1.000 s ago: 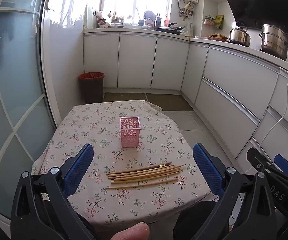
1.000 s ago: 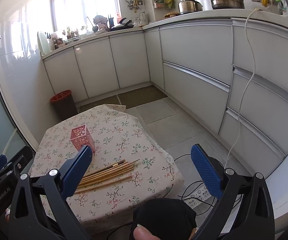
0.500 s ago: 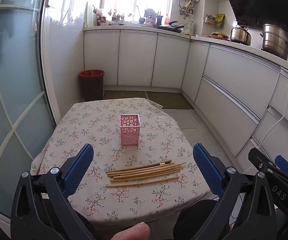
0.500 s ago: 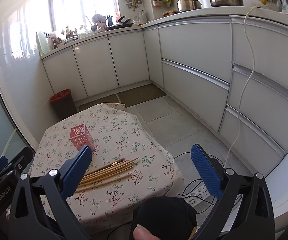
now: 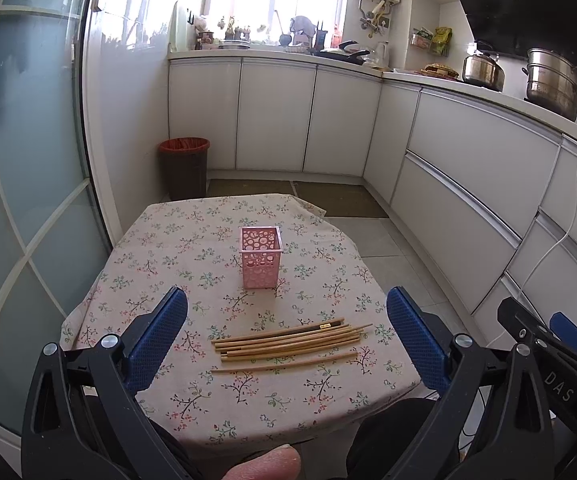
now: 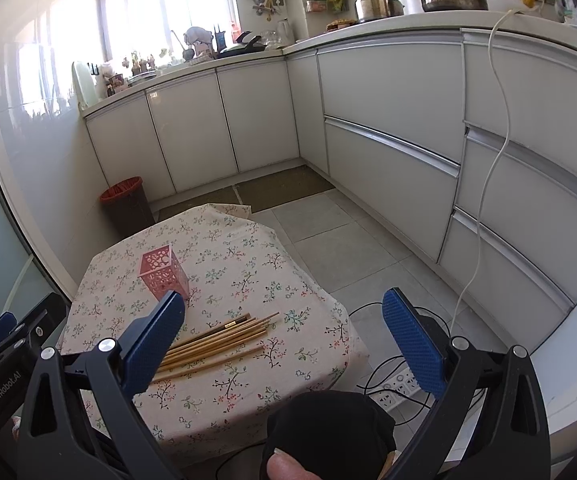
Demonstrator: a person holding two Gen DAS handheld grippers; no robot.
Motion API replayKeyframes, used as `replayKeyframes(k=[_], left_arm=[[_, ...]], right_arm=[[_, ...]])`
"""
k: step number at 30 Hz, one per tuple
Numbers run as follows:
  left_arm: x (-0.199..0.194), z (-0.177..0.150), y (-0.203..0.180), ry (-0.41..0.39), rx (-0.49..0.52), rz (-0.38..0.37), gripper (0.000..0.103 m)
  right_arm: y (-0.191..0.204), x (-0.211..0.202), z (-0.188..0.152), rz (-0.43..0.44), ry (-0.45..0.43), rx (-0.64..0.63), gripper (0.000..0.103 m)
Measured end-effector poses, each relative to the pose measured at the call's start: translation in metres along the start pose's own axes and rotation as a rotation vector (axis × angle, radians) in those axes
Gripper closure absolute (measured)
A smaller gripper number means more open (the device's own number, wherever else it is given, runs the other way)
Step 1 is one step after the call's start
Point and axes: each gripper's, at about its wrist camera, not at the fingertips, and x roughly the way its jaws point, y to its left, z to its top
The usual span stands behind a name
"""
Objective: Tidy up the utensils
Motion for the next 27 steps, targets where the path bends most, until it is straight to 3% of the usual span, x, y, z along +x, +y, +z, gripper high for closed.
replayKeyframes(k=[27], left_arm=[[0.0017, -0.0007, 0.0012, 0.014, -0.004, 0.002, 0.007]], right_arm=[[0.0003, 0.0012, -0.0007, 0.006, 0.013, 0.002, 0.007]])
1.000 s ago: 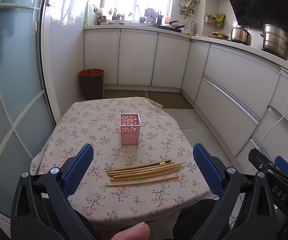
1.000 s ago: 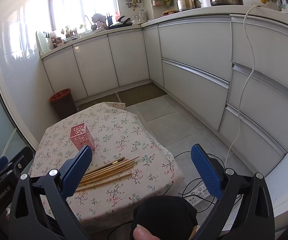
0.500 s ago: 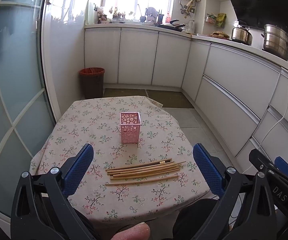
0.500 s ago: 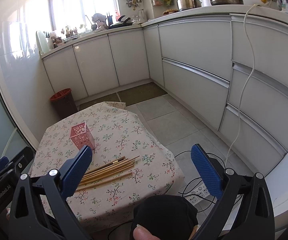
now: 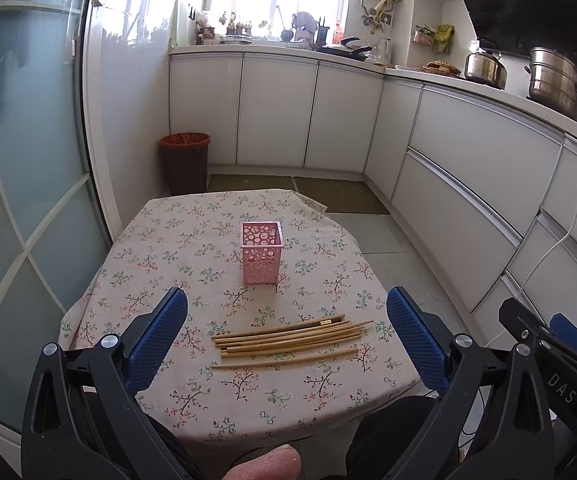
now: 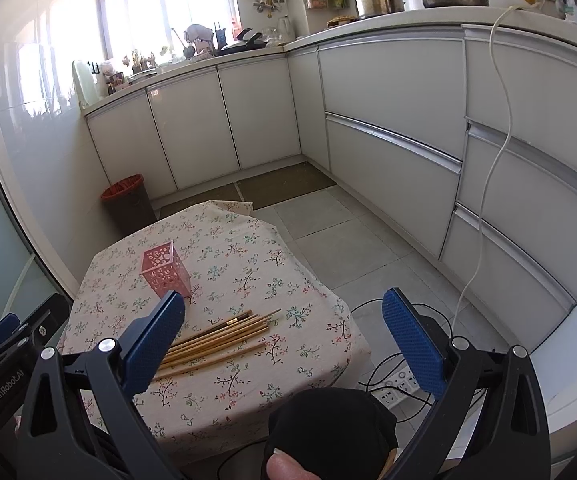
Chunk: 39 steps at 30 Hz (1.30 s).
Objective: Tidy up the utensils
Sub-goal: 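Lower the left tool over the chopstick bundle and close on one chopstick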
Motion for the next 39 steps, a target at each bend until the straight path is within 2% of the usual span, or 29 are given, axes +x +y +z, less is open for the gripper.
replayKeyframes(k=[5, 8, 11, 14, 16, 20, 23, 26, 30, 34, 37, 39], left_arm=[[0.003, 0.000, 0.003, 0.010, -0.014, 0.001, 0.007], [0.018, 0.007, 0.015, 0.070, -0.061, -0.020, 0.007], [0.054, 0.017, 0.033, 0.206, -0.112, -0.067, 0.007], [0.111, 0.016, 0.041, 0.411, -0.097, -0.081, 0.007], [0.152, 0.006, 0.036, 0.555, -0.041, -0.056, 0.007], [0.219, -0.021, 0.002, 0.759, 0.104, -0.111, 0.007], [0.261, -0.042, -0.030, 0.856, 0.235, -0.130, 0.007], [0.289, -0.050, -0.060, 0.842, 0.363, -0.074, 0.007], [0.320, -0.047, -0.077, 0.849, 0.422, -0.064, 0.011], [0.349, -0.049, -0.079, 0.887, 0.444, -0.040, 0.034], [0.362, -0.054, -0.080, 0.916, 0.455, -0.057, 0.046], [0.365, -0.055, -0.081, 0.911, 0.458, -0.068, 0.047]], right_arm=[[-0.002, 0.002, 0.000, 0.010, 0.014, 0.010, 0.007], [-0.011, 0.010, 0.000, 0.032, 0.050, 0.054, 0.007], [-0.024, 0.030, 0.000, 0.077, 0.135, 0.131, 0.007], [-0.037, 0.060, -0.004, 0.123, 0.229, 0.206, 0.007], [-0.040, 0.082, -0.010, 0.141, 0.294, 0.237, 0.007], [-0.054, 0.124, -0.024, 0.164, 0.429, 0.319, 0.007], [-0.070, 0.147, -0.033, 0.142, 0.482, 0.383, 0.007], [-0.085, 0.164, -0.036, 0.124, 0.520, 0.427, 0.007], [-0.099, 0.184, -0.040, 0.130, 0.556, 0.470, 0.007], [-0.107, 0.200, -0.047, 0.134, 0.596, 0.502, 0.007], [-0.110, 0.207, -0.050, 0.133, 0.614, 0.514, 0.007], [-0.113, 0.210, -0.052, 0.128, 0.623, 0.519, 0.007]])
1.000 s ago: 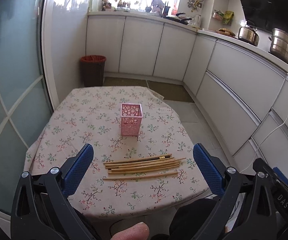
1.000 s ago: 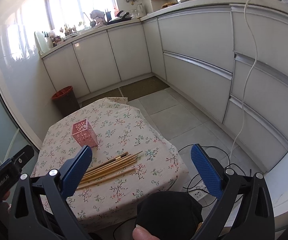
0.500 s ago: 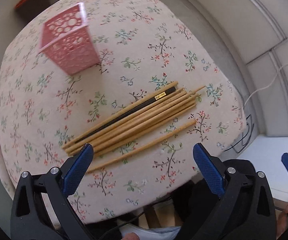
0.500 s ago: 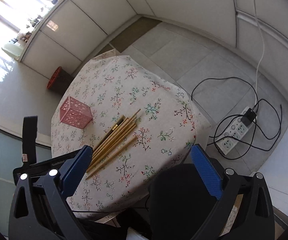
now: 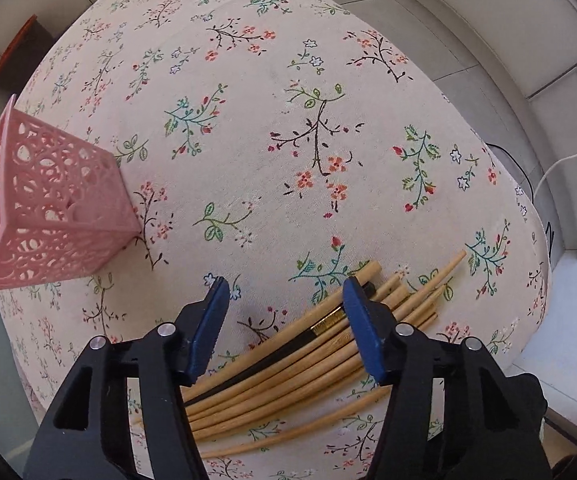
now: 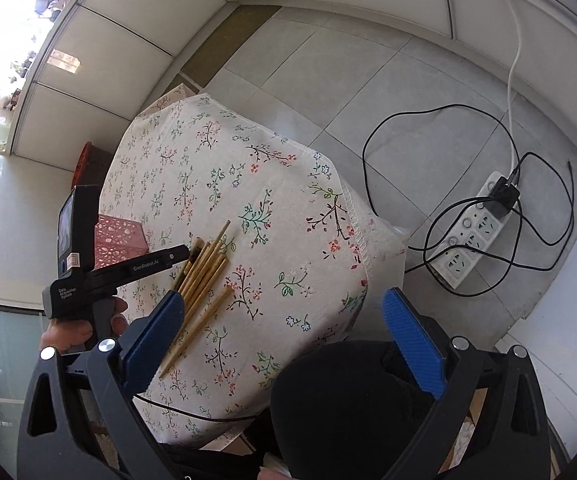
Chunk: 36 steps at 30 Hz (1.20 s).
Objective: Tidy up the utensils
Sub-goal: 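Lower the left tool over the chopstick bundle and close on one chopstick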
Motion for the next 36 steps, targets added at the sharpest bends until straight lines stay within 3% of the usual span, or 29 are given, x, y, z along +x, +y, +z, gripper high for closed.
replayKeyframes(k=[6, 8, 13, 16, 22, 29, 33, 36], left_arm=[[0.012, 0.006, -0.004, 0.025, 0.044, 0.012, 0.054], [0.010, 0.006, 0.005, 0.012, 0.031, -0.019, 0.056], [-0.011, -0.001, 0.010, 0.002, 0.071, -0.024, 0.056], [-0.008, -0.013, 0.008, 0.019, 0.085, 0.004, 0.054], [-0.008, -0.012, 0.024, 0.032, 0.076, -0.024, 0.055], [-0.010, -0.024, 0.009, 0.003, 0.106, -0.061, 0.058], [-0.002, -0.028, -0.008, 0.042, 0.142, -0.013, 0.055], [0.005, -0.029, 0.004, 0.048, 0.121, -0.057, 0.055]], right_arm=[[-0.002, 0.007, 0.001, -0.005, 0.022, 0.003, 0.007], [0.000, 0.007, 0.001, -0.010, 0.017, 0.000, 0.007], [0.003, 0.010, -0.001, -0.012, 0.032, -0.006, 0.007], [0.004, 0.011, -0.002, -0.013, 0.035, -0.011, 0.007], [0.004, 0.009, -0.002, -0.017, 0.026, -0.008, 0.007], [0.005, 0.012, -0.001, -0.020, 0.035, -0.012, 0.007], [0.003, 0.013, -0.001, -0.022, 0.036, -0.004, 0.007], [0.003, 0.015, -0.001, -0.024, 0.041, 0.000, 0.007]])
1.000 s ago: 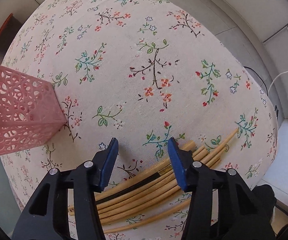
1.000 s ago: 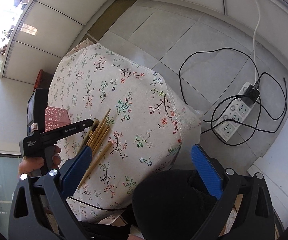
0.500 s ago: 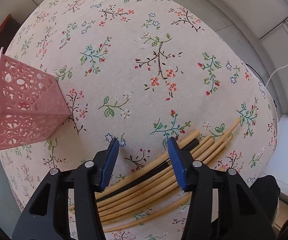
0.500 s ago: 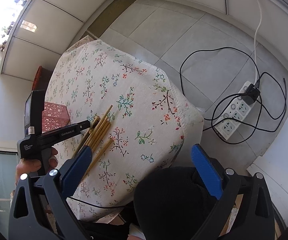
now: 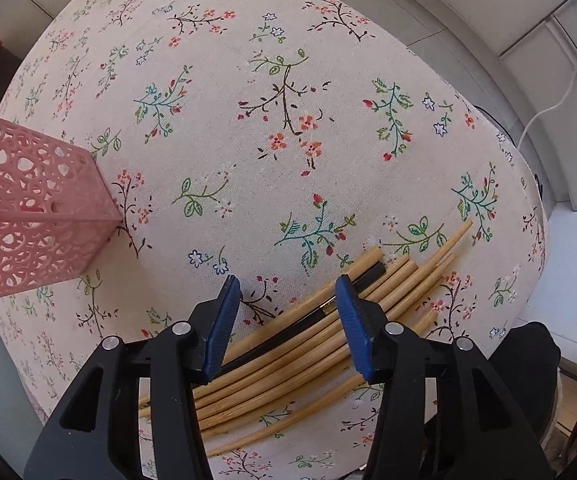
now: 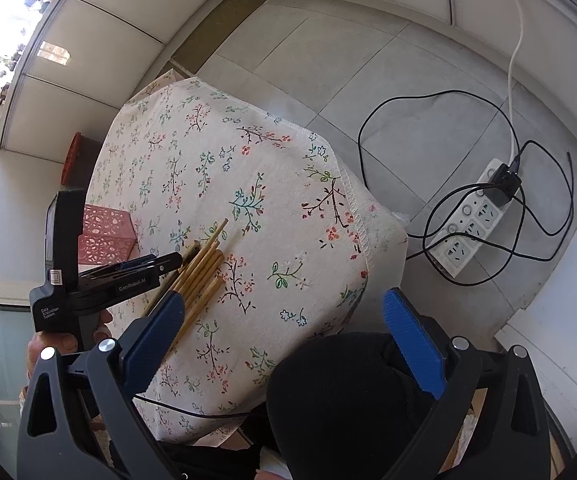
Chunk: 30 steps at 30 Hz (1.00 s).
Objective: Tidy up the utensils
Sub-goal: 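Lower the left tool over the chopstick bundle and close on one chopstick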
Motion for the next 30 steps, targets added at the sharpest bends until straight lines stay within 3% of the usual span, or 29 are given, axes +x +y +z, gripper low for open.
replayKeyframes(k=[2, 4, 6, 10, 15, 20, 23, 26, 30], left_arm=[[0.004, 0.006, 0.007, -0.017, -0.013, 0.002, 0.055], [0.005, 0.007, 0.022, -0.017, -0.035, 0.057, 0.058], [0.007, 0.005, 0.038, -0.026, -0.052, -0.010, 0.058], [-0.009, 0.000, 0.031, -0.066, -0.002, -0.037, 0.058], [0.000, -0.004, 0.014, -0.044, 0.039, -0.021, 0.059], [0.006, 0.006, -0.002, -0.050, 0.061, -0.040, 0.069], [0.006, 0.011, -0.001, -0.062, 0.053, -0.037, 0.071], [-0.009, 0.013, 0.024, -0.100, 0.030, -0.019, 0.072], [-0.012, 0.009, 0.022, -0.102, 0.065, 0.008, 0.072]], right_arm=[[0.001, 0.000, -0.001, 0.001, 0.000, -0.003, 0.007], [0.002, -0.001, -0.001, 0.000, -0.005, -0.006, 0.007], [0.002, -0.002, -0.001, 0.000, -0.010, -0.006, 0.007], [0.003, 0.002, -0.001, 0.001, 0.000, -0.001, 0.007], [0.011, 0.004, -0.005, 0.001, 0.007, -0.027, 0.007], [0.010, 0.002, -0.006, -0.009, 0.004, -0.012, 0.007], [0.011, -0.001, -0.007, -0.012, -0.006, -0.016, 0.007], [0.015, -0.002, -0.008, -0.013, -0.012, -0.025, 0.007], [0.019, 0.002, -0.010, -0.012, 0.005, -0.033, 0.007]])
